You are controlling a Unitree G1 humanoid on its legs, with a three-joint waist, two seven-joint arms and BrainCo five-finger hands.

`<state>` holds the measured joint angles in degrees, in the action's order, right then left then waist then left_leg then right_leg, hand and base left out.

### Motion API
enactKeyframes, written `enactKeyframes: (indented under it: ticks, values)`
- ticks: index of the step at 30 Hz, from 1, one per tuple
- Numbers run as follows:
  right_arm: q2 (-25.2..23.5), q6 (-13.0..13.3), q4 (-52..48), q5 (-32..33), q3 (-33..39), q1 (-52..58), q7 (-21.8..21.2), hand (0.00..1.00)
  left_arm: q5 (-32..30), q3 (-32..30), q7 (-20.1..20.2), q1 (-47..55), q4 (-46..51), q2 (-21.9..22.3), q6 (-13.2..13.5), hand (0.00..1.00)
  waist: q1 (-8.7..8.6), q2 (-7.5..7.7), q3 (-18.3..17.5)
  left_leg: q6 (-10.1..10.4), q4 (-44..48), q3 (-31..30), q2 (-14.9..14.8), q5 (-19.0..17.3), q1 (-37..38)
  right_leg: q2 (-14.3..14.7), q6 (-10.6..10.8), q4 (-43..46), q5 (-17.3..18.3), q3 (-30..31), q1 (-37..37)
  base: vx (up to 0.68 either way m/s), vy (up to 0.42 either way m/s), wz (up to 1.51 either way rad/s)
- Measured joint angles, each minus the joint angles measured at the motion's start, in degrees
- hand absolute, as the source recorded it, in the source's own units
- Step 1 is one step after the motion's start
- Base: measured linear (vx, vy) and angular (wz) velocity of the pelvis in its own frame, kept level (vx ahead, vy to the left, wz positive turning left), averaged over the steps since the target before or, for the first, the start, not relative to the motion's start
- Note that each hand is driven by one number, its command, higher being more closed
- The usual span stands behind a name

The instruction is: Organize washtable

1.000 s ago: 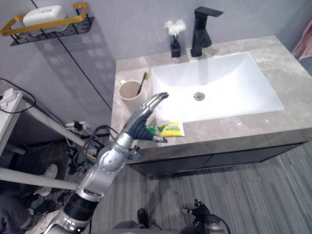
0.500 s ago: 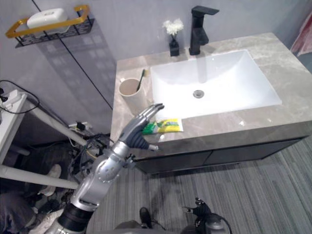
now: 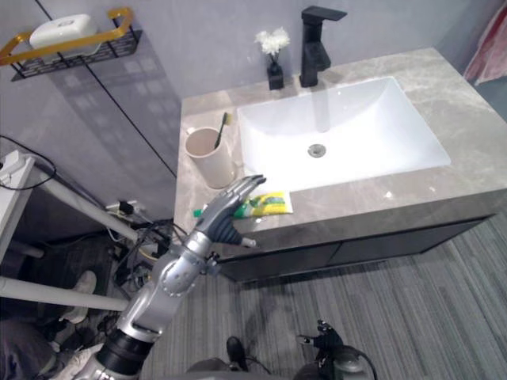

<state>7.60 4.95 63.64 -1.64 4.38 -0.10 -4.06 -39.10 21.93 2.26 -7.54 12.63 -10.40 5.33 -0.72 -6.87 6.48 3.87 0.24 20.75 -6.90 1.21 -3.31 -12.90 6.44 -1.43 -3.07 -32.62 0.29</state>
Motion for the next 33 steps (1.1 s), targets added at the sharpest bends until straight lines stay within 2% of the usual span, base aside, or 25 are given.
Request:
enactKeyframes:
  ticks: [33]
  values:
    - [-0.3, 0.2, -2.2, 0.1, -1.0, 0.5, 0.1, 0.0, -1.0, 1.7, -2.4, -5.1, -5.1, 0.7, -0.5, 0.0, -0.85, 0.46, 0.0, 0.0, 0.0, 2.1, 0.0, 0.0, -1.0, -0.1, -0.3, 0.0, -1.1, 2.4, -2.6, -0.01, -0.002, -0.03]
